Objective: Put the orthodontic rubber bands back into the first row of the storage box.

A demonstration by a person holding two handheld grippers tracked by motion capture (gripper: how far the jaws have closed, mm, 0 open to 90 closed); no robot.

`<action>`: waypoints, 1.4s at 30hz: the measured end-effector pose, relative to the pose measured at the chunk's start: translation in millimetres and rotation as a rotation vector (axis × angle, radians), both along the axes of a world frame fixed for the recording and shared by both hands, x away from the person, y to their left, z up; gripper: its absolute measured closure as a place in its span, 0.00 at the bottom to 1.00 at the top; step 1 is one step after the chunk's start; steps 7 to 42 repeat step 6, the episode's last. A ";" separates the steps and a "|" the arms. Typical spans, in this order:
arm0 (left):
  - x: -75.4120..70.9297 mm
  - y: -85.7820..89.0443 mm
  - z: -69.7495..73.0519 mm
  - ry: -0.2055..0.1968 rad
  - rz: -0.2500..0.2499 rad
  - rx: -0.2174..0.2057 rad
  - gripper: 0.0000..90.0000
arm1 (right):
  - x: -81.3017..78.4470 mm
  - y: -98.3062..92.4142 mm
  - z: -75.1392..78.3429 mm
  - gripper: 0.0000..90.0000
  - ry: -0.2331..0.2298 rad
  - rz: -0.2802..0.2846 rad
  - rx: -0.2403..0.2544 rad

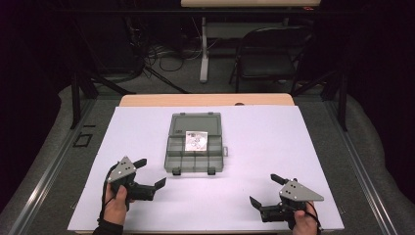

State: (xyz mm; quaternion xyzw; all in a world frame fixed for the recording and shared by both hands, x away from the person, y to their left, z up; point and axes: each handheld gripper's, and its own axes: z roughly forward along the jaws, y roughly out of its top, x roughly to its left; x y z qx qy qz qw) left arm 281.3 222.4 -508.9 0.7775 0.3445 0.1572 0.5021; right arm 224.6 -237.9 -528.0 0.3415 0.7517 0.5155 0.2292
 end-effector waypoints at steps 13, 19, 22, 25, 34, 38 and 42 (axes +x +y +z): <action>1.3 -0.1 -1.0 0.006 0.002 0.001 0.01 | -0.1 0.1 0.0 0.00 -0.002 -0.003 0.000; 1.3 -0.1 -1.0 0.006 0.002 0.001 0.01 | -0.1 0.1 0.0 0.00 -0.002 -0.003 0.000; 1.3 -0.1 -1.0 0.006 0.002 0.001 0.01 | -0.1 0.1 0.0 0.00 -0.002 -0.003 0.000; 1.3 -0.1 -1.0 0.006 0.002 0.001 0.01 | -0.1 0.1 0.0 0.00 -0.002 -0.003 0.000; 1.3 -0.1 -1.0 0.006 0.002 0.001 0.01 | -0.1 0.1 0.0 0.00 -0.002 -0.003 0.000; 1.3 -0.1 -1.0 0.006 0.002 0.001 0.01 | -0.1 0.1 0.0 0.00 -0.002 -0.003 0.000; 1.3 -0.1 -1.0 0.006 0.002 0.001 0.01 | -0.1 0.1 0.0 0.00 -0.002 -0.003 0.000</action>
